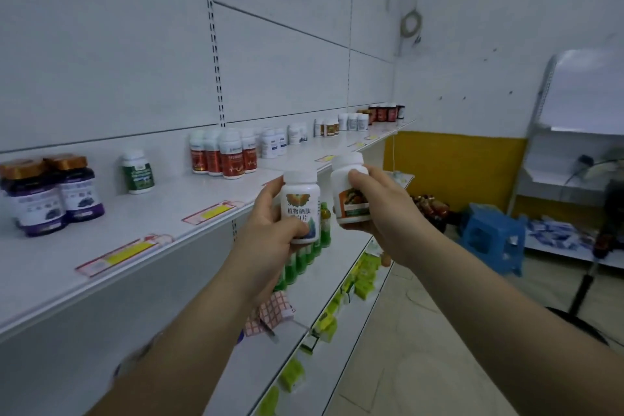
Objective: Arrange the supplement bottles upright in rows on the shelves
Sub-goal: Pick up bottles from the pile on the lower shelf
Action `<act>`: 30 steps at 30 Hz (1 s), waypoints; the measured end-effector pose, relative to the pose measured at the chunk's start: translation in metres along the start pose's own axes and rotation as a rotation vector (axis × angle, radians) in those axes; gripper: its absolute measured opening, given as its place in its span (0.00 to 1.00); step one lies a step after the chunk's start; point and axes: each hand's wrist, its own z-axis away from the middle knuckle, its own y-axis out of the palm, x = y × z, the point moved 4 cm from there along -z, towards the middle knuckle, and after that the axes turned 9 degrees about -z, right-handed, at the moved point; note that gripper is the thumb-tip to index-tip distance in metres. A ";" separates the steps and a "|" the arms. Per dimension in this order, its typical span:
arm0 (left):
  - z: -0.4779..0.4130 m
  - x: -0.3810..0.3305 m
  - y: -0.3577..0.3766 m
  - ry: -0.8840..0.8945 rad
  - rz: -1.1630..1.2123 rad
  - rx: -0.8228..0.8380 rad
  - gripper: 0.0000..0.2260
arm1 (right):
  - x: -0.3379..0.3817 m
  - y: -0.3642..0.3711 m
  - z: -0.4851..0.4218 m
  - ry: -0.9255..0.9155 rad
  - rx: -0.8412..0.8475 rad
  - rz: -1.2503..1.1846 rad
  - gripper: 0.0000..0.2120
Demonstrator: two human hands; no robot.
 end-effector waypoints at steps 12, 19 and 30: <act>-0.188 0.061 0.135 -0.046 -0.052 -0.166 0.26 | -0.003 -0.162 -0.189 0.021 0.109 0.010 0.08; -0.290 0.093 0.174 -0.044 -0.143 -0.221 0.25 | -0.018 -0.219 -0.302 0.065 0.167 -0.014 0.06; -0.440 0.132 0.128 -0.022 -0.365 -0.427 0.30 | -0.087 -0.213 -0.488 0.105 0.294 -0.003 0.07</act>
